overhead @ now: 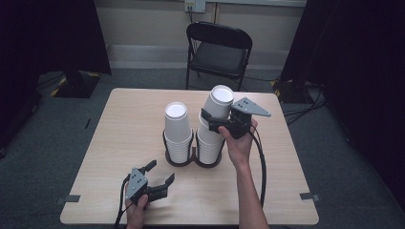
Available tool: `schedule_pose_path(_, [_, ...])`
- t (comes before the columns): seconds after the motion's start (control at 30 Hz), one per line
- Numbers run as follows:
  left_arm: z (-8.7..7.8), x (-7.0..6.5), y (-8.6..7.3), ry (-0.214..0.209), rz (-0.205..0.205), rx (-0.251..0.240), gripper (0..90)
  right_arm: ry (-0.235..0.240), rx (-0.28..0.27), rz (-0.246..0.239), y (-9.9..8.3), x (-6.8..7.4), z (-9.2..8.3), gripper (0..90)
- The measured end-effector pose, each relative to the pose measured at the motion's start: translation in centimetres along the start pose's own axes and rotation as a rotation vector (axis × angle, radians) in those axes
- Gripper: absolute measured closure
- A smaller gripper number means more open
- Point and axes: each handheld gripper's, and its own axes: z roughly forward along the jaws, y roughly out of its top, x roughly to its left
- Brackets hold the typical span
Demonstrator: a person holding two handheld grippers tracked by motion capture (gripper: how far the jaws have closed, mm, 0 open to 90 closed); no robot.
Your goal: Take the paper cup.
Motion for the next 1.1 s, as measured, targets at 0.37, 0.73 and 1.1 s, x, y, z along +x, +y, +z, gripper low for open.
schedule_pose_path(0.37, [0.0, -0.1, 0.0, -0.002, 0.004, -0.001, 20.7, 0.015, -0.035, 0.026, 1.1, -0.2, -0.7, 14.5])
schedule_pose_path(0.73, [0.1, -0.2, 0.1, -0.01, 0.026, 0.016, 20.8, 0.003, -0.066, 0.031, 2.2, -0.4, -1.6, 14.6])
schedule_pose_path(1.1, [0.2, -0.2, 0.1, -0.016, 0.033, 0.017, 20.7, 0.005, -0.084, 0.08, 2.5, -1.1, -3.6, 14.9])
